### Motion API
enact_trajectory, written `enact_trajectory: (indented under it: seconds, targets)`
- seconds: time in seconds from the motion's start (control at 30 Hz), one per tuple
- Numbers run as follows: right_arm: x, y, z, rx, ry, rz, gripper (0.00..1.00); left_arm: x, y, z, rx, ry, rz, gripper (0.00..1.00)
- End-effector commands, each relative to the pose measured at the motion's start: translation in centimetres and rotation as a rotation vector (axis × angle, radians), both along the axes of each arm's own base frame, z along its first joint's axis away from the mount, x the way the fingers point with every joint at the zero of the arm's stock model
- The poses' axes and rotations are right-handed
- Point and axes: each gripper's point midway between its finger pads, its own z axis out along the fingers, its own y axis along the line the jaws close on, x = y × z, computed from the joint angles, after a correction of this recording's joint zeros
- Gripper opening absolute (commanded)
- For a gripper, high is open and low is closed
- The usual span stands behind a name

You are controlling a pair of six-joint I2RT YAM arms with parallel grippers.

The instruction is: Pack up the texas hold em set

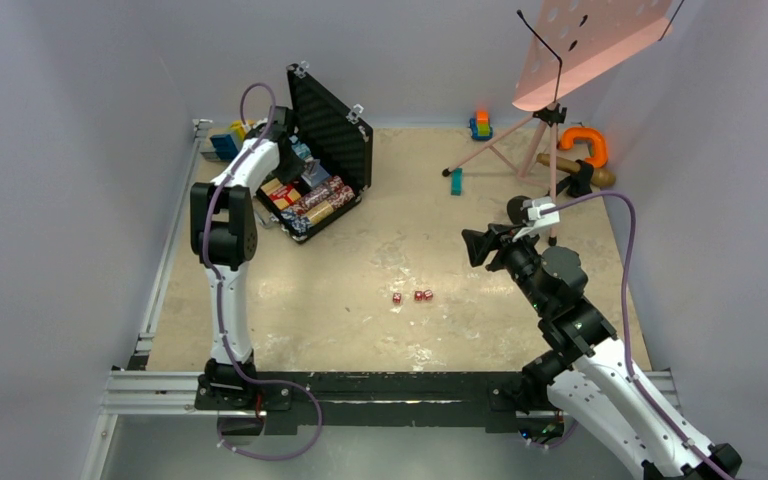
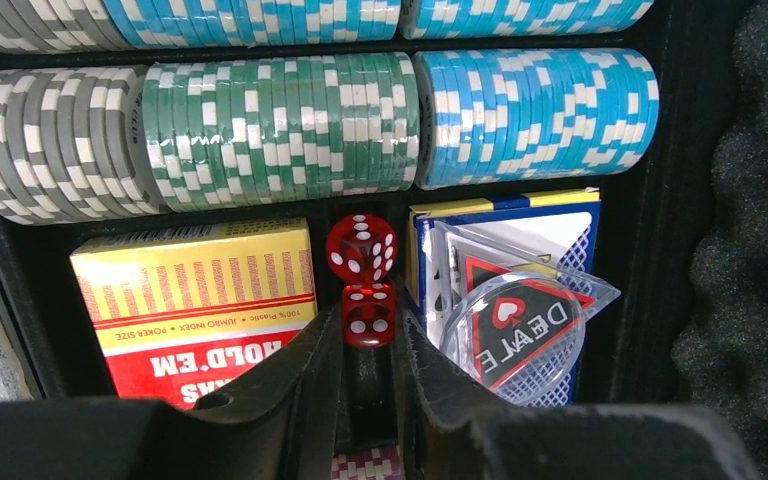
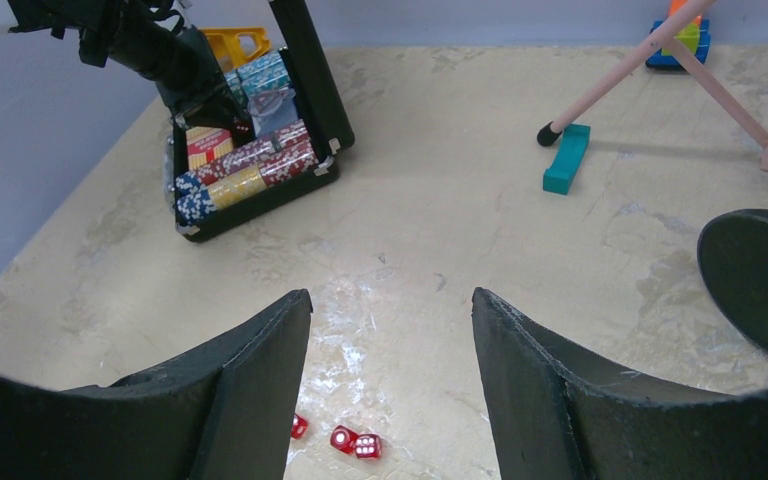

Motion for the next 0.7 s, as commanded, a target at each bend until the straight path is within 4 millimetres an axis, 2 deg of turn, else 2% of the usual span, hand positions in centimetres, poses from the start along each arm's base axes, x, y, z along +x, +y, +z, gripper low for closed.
enact_trajectory:
  seconds: [0.0, 0.3, 0.47, 0.67]
  targets:
    - [0.3, -0.2, 0.6, -0.001, -0.026, -0.015, 0.64, 1.2, 1.0, 1.7, 0.019, -0.047, 0.012, 0.32]
    - [0.3, -0.2, 0.6, -0.002, -0.025, -0.015, 0.64, 1.4, 1.1, 2.6, 0.022, -0.072, 0.010, 0.33]
    - [0.3, -0.2, 0.7, -0.001, -0.027, -0.014, 0.64, 1.9, 1.1, 6.1, 0.032, -0.197, -0.024, 0.33]
    - [0.4, -0.3, 0.6, 0.000, -0.026, -0.018, 0.64, 1.4, 1.2, 10.4, 0.065, -0.345, -0.084, 0.35]
